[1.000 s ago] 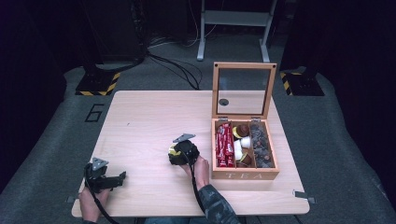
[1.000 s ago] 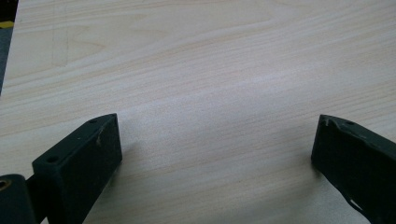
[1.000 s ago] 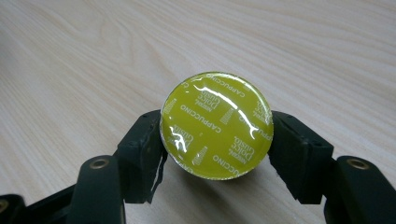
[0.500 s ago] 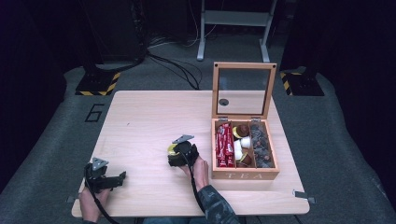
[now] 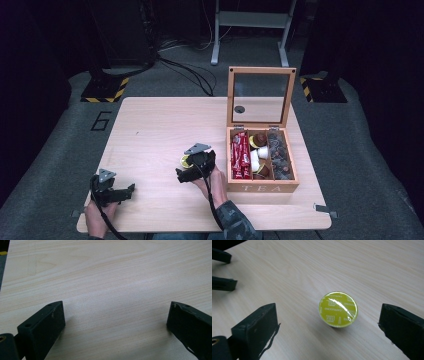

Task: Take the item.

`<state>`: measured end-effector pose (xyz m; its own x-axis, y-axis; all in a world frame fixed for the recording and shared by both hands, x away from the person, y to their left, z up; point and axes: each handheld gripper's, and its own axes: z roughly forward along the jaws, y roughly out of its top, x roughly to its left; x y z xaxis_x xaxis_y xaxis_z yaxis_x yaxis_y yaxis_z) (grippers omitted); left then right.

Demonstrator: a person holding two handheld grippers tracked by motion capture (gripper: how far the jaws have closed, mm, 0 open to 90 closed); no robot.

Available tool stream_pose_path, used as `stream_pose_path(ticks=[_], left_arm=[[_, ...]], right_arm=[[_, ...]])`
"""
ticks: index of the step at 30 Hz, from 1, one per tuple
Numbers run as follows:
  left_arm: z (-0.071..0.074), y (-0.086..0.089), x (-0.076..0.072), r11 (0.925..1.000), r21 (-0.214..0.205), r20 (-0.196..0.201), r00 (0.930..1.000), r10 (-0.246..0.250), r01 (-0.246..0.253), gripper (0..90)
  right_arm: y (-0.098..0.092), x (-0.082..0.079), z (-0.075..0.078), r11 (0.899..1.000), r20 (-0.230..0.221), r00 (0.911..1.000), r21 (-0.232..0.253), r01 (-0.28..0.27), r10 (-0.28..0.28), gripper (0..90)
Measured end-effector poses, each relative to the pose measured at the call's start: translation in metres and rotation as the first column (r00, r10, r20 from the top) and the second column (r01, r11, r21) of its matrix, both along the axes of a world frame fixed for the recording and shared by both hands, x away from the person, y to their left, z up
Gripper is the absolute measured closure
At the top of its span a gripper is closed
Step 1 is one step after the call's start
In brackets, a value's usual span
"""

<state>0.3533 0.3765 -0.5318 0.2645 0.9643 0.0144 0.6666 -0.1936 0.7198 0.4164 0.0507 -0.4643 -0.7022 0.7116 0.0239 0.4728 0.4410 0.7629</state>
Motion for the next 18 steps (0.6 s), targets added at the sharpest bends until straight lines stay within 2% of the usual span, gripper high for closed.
stream_pose_path(ticks=[2,6,8,12,13,17,18], left_arm=[[0.0,0.0,0.0,1.0,0.0,0.0,1.0,0.0,0.0,1.6],[0.0,0.0,0.0,1.0,0.0,0.001,1.0,0.0,0.0,1.6],[0.0,0.0,0.0,1.0,0.0,0.001,1.0,-0.001,0.001,1.6],[0.0,0.0,0.0,1.0,0.0,0.0,1.0,-0.001,0.001,1.6],[-0.001,-0.001,0.0,0.9999,-0.013,0.009,0.9999,0.01,-0.009,1.6],[-0.001,-0.001,0.0,0.9998,-0.015,0.009,0.9999,0.009,-0.009,1.6],[-0.001,-0.001,0.0,0.9998,-0.015,0.009,0.9999,0.009,-0.009,1.6]], right_arm=[[-0.003,-0.003,0.004,1.0,-0.01,1.0,0.003,0.001,-0.001,0.5],[-0.023,-0.008,0.018,1.0,0.008,0.9999,0.03,-0.008,0.008,0.0],[-0.033,-0.011,0.025,1.0,0.039,0.9992,0.028,-0.007,0.006,0.0],[-0.054,-0.02,0.039,0.999,0.063,0.9978,0.026,0.02,-0.021,0.0],[-0.064,-0.022,0.042,0.999,0.06,0.9977,0.043,0.031,-0.033,0.0],[-0.09,-0.027,0.048,0.997,0.078,0.9946,0.041,0.066,-0.069,0.0],[-0.09,-0.027,0.048,0.997,0.078,0.9946,0.041,0.066,-0.069,0.0]])
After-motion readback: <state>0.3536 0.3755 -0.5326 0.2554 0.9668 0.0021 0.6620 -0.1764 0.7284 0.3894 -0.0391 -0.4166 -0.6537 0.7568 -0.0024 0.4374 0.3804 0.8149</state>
